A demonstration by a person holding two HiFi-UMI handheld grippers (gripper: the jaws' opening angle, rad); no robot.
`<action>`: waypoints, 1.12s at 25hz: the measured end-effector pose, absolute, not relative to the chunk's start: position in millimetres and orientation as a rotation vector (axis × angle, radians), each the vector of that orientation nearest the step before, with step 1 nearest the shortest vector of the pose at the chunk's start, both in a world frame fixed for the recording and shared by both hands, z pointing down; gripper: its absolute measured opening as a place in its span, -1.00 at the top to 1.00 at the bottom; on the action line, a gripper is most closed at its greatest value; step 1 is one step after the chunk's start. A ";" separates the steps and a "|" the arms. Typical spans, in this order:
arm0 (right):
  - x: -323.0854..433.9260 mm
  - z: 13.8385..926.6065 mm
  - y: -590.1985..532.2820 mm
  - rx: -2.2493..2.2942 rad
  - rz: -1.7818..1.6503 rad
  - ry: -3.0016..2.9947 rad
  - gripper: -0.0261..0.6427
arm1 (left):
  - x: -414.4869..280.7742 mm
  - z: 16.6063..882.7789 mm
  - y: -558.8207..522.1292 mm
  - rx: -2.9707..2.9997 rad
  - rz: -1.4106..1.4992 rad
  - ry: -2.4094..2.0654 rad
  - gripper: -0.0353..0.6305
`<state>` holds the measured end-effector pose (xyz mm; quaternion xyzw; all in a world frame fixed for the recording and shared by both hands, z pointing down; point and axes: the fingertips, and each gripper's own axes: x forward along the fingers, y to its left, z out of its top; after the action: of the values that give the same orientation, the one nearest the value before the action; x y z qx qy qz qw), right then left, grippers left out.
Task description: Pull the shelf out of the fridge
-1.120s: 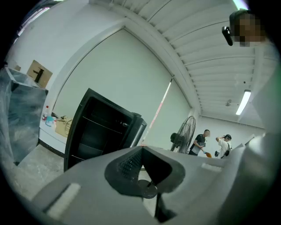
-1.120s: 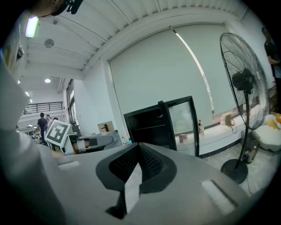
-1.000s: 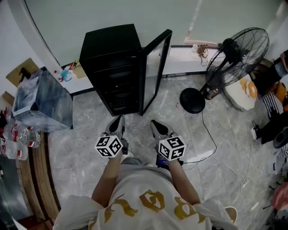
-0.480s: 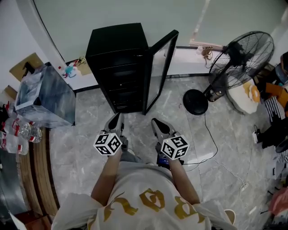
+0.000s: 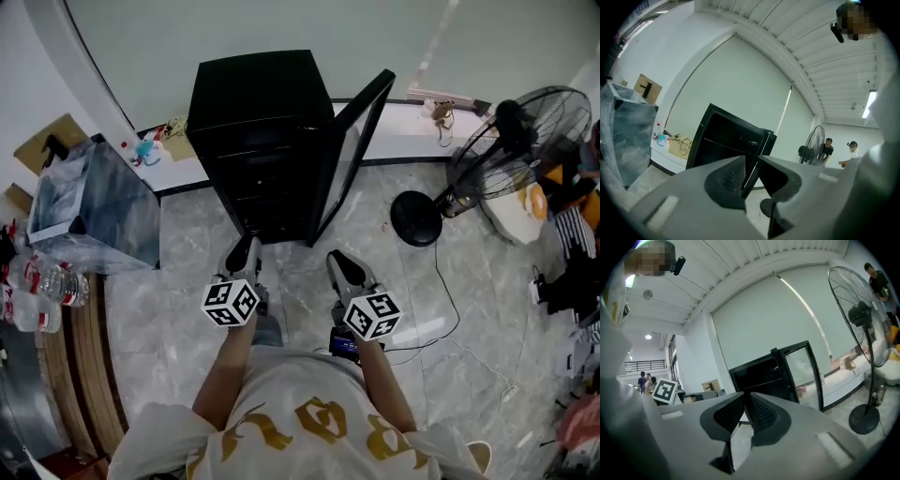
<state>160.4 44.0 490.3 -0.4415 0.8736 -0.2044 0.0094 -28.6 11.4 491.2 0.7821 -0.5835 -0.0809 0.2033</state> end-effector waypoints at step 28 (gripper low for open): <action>16.4 506.9 -141.6 -1.635 -0.672 2.650 0.67 | -106.2 556.2 -215.3 1.774 -0.535 -1.153 0.50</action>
<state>16.4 -141.6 506.9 -0.5132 0.8317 -0.2110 -0.0221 -106.2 -215.3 556.2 0.7212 -0.4686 -0.2176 0.4615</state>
